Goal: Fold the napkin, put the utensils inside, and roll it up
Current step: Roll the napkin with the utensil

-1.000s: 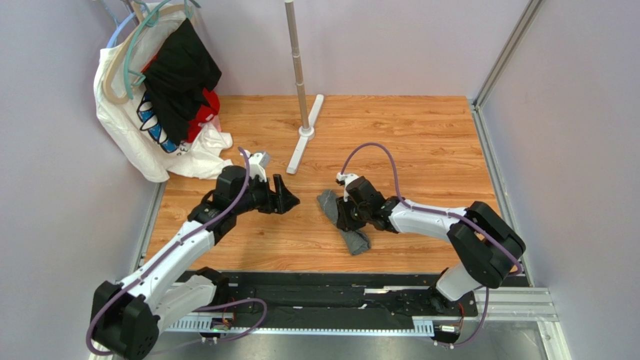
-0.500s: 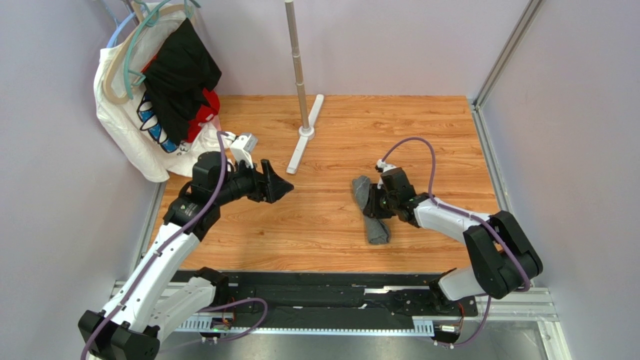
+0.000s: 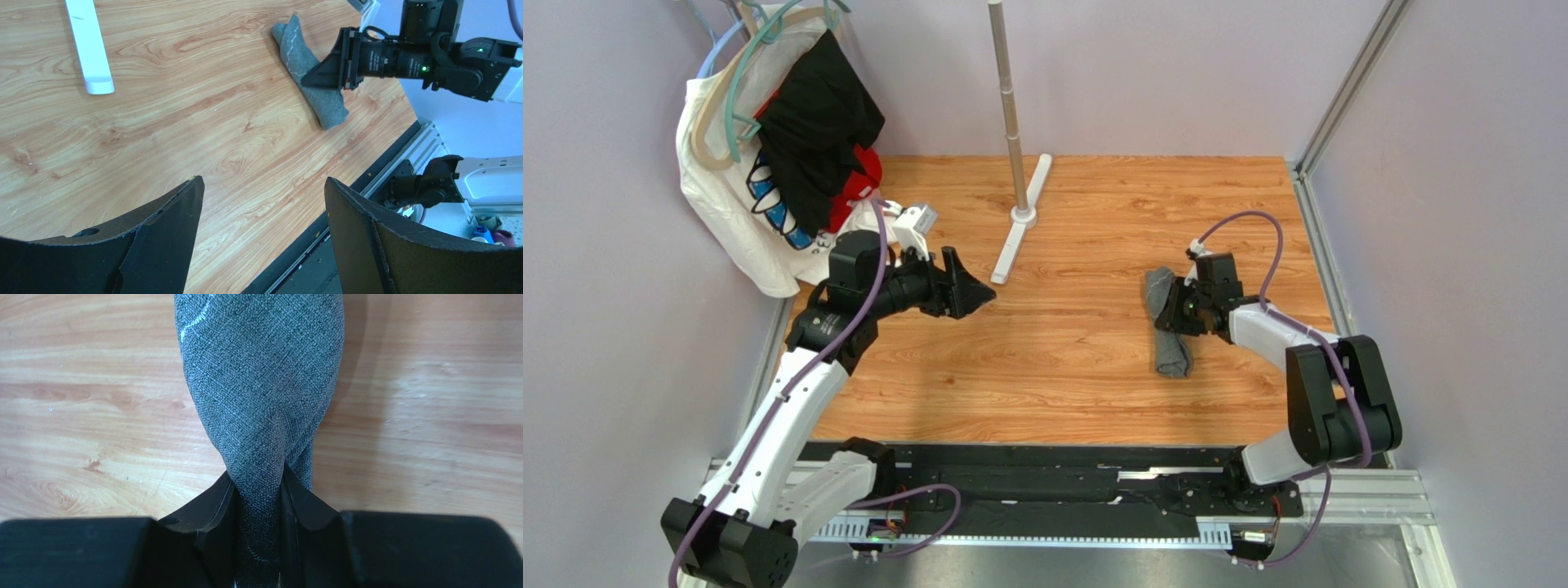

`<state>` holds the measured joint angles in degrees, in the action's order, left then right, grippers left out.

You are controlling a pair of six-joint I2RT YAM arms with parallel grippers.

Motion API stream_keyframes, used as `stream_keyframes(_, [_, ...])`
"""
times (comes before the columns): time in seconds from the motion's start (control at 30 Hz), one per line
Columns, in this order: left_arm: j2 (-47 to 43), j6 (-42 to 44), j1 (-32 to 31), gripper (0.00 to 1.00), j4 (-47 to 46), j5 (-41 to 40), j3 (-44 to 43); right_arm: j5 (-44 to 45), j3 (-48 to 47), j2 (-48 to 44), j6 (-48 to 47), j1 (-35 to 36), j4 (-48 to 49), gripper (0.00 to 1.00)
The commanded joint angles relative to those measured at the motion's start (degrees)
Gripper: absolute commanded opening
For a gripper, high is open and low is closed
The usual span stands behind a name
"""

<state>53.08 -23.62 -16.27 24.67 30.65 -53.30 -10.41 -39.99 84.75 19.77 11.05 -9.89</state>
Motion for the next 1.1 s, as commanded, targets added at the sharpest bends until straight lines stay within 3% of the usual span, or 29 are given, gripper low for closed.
stream_keyframes(0.0, [0.5,1.8,2.0,0.81,-0.1,3.1,-2.8,-3.2,-4.5,1.8,-3.4,-3.4,-4.4,0.27])
stream_keyframes(0.37, [2.3,2.9,5.8,0.81,-1.6,6.2,-2.4,1.6,-9.3,4.7,-9.3,-12.3,-10.1,0.27])
stream_keyframes(0.77, [3.6,3.8,9.1,0.81,-3.5,9.0,-0.1,10.2,-13.9,11.6,-15.9,-14.0,-10.3,0.28])
stream_keyframes(0.87, [3.5,3.5,9.8,0.81,-3.7,9.7,0.2,10.3,-14.1,11.8,-16.0,-14.0,-10.2,0.32])
stream_keyframes(1.07, [3.0,3.1,10.3,0.81,-4.4,10.2,0.9,8.3,-13.1,9.4,-14.8,-14.0,-10.3,0.54])
